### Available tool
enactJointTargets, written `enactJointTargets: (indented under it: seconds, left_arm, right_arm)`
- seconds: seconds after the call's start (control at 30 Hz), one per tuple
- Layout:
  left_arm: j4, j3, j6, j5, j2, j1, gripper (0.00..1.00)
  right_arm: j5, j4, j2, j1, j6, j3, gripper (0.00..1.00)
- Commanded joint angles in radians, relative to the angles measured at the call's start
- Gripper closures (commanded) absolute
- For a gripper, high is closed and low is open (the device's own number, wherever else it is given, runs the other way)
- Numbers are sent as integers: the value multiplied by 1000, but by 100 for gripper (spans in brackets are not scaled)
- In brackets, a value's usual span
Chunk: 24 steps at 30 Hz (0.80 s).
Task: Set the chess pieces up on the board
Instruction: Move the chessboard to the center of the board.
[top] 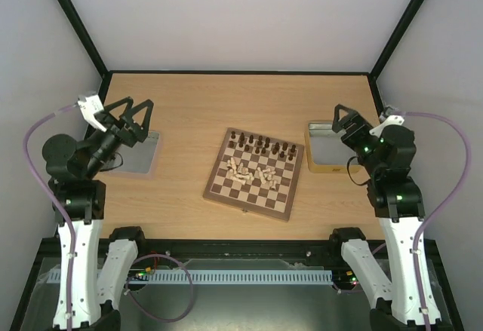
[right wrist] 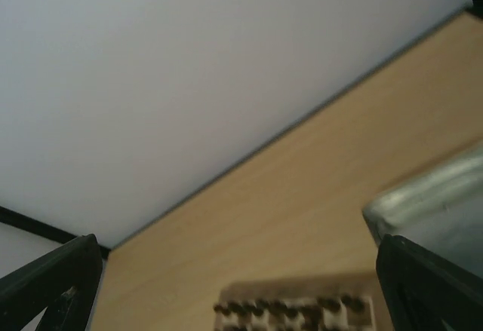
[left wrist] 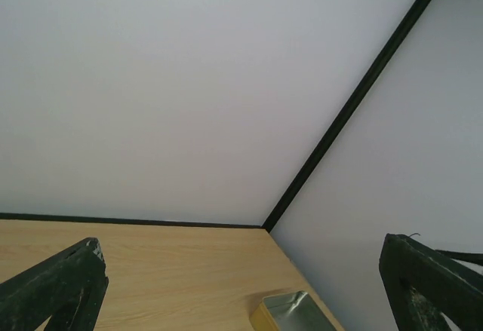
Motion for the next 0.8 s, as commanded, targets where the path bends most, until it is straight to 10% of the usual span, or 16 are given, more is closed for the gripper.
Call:
enactJointTargets:
  seconds: [0.0, 0.43, 0.77]
  left_arm:
    - [-85, -13, 48, 9, -60, 6, 0]
    - [-2, -349, -83, 145, -91, 2, 0]
    - [-50, -442, -94, -133, 141, -225, 8]
  right_arm:
    - [-79, -91, -22, -6, 65, -89, 2]
    - [-96, -290, -60, -5, -73, -245, 1]
    - [-47, -343, 38, -5, -96, -363, 32]
